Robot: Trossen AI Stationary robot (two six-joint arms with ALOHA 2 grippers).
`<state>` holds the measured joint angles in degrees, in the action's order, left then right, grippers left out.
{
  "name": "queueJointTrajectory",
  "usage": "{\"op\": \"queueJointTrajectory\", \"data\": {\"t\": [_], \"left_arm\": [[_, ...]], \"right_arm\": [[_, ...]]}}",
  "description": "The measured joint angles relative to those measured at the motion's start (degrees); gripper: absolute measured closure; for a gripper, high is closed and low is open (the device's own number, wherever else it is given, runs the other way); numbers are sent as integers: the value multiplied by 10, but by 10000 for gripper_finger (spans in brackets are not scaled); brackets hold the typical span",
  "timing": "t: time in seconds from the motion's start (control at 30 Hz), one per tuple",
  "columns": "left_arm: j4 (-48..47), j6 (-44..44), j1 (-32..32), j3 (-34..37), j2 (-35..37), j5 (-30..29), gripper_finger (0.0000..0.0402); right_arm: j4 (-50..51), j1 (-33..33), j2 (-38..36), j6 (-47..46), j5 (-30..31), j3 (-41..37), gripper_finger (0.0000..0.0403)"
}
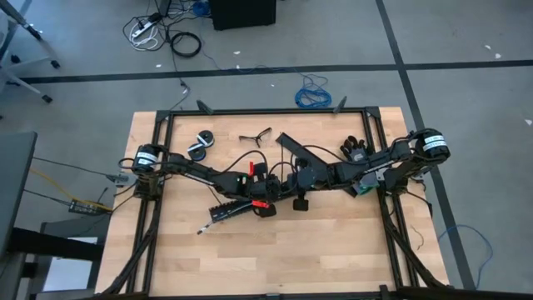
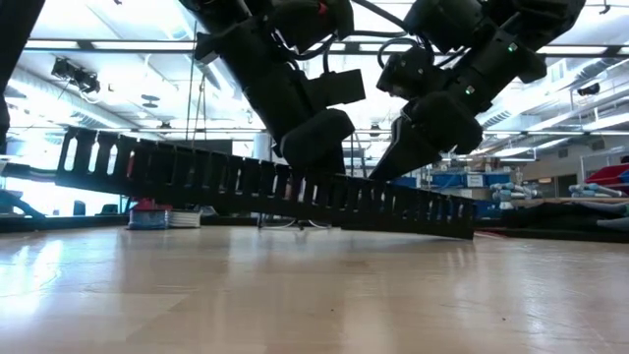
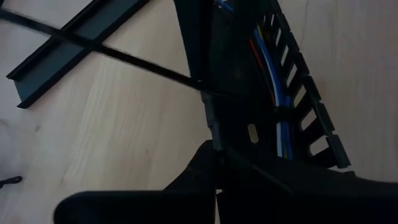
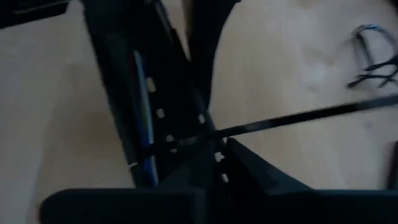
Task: Ziptie cables
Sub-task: Put the wrapped cables into the black cable duct
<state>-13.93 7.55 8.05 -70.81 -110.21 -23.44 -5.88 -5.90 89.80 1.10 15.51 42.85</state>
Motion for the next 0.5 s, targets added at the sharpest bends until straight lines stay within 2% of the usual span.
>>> {"op": "queueJointTrajectory", "data": {"t": [0.17,0.3,0.5], "left_arm": [[7,0,0,-1,0,0,401],[7,0,0,-1,0,-2,401],[4,0,3,-1,0,-4,401]], "right_arm": [[8,12,0,-30,-37,-1,283],[9,36,0,-39,-95,-1,225],[-5,72,0,-40,-180,-1,177]]}}
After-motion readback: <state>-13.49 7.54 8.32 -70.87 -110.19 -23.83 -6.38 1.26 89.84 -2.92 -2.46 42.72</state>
